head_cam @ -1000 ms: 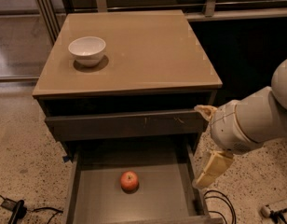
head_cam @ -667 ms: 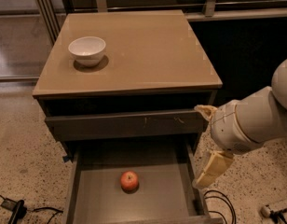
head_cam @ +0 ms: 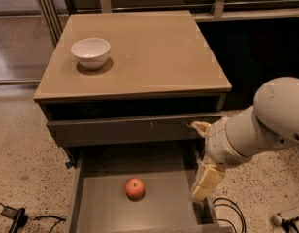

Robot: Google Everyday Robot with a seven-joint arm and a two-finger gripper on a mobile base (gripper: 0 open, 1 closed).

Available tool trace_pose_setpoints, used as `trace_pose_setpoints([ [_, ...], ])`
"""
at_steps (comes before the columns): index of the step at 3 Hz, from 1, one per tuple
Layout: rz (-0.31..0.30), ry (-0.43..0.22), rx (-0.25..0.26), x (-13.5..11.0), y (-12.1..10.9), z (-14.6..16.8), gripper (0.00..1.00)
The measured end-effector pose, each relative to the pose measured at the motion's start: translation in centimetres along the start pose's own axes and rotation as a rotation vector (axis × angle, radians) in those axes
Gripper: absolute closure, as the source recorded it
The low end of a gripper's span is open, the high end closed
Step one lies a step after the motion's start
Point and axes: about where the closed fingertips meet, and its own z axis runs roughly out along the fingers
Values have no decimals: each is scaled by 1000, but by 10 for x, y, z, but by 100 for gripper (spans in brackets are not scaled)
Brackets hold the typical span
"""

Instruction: Pick apple from middle drawer and place on counter

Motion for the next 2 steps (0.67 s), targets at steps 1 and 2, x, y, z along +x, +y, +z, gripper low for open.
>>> trace_pose_setpoints([
  [1,-26,-21,-1,14,-4,46,0],
  [2,-41,-72,3,23,-7,82,0],
])
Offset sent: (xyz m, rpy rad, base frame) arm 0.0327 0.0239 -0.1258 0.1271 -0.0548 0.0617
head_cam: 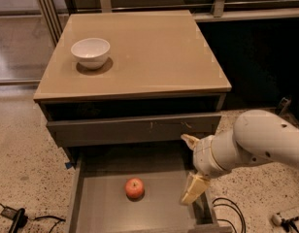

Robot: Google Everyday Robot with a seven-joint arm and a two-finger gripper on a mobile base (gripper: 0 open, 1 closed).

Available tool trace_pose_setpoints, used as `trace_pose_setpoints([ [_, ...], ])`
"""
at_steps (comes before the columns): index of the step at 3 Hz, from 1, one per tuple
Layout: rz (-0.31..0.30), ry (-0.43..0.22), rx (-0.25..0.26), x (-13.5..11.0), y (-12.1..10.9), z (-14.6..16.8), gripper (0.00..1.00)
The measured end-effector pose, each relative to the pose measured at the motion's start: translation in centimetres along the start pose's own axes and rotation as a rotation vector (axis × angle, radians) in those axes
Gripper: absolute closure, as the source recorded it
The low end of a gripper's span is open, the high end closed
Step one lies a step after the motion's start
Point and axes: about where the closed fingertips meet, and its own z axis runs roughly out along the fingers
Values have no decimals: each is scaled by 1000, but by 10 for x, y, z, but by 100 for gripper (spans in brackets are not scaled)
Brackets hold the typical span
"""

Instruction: Pick apple from middle drawer and place on counter

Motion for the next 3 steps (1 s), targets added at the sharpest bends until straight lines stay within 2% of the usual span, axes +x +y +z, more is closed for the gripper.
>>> trace_pose_setpoints([
  [1,0,-66,-23,4,2,32,0],
  [2,22,-119,-81,4,13,68,0],
  [3,68,-125,-152,17,26,119,0],
])
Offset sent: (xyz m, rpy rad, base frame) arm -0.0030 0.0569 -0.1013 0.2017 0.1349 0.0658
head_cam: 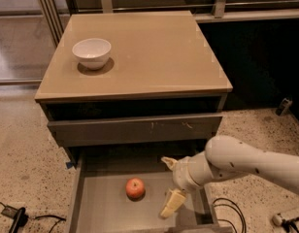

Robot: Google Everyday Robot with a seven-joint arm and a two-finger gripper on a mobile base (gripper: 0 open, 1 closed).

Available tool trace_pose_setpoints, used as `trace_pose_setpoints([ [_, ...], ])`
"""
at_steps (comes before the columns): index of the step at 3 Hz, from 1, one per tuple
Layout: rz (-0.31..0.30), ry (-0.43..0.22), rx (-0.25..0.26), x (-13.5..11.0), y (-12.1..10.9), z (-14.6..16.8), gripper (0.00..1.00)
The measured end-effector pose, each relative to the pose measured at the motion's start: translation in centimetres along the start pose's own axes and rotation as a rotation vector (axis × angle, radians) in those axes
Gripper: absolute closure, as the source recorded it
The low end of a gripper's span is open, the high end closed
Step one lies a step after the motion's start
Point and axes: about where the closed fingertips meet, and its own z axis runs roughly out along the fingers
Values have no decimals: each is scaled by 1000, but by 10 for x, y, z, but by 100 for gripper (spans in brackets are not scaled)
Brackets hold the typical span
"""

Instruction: Pick apple from middle drawer and place on counter

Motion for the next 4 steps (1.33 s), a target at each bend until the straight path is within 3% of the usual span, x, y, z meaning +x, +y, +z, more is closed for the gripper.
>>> trace_pose_setpoints([
  [1,39,29,-52,16,-3,63,0],
  [2,52,38,-41,21,-14,87,0],
  [3,-2,-23,91,-8,-54,68,0],
  [4,-1,-24,90,-7,-56,72,0],
])
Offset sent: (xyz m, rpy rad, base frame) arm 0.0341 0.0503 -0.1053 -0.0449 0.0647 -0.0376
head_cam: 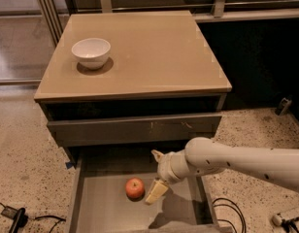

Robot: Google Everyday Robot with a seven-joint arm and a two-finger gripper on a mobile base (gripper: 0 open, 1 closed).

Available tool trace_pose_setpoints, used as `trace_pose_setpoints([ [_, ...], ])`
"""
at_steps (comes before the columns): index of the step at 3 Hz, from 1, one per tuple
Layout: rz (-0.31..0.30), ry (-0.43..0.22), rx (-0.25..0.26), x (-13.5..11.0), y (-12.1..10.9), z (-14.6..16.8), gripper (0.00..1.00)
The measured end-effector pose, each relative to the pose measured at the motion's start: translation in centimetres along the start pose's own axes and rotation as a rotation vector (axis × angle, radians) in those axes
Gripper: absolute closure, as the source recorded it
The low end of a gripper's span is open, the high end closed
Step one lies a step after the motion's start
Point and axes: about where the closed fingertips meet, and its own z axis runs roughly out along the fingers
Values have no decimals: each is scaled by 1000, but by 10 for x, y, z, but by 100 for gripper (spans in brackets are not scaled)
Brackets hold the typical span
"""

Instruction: Pick apple from middle drawer and place on counter

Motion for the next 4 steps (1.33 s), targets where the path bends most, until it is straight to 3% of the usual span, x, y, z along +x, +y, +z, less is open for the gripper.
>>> trace_pose_setpoints([
  [3,38,1,-63,28,-25,95,0],
  [4,39,1,-68,29,-25,99,0],
])
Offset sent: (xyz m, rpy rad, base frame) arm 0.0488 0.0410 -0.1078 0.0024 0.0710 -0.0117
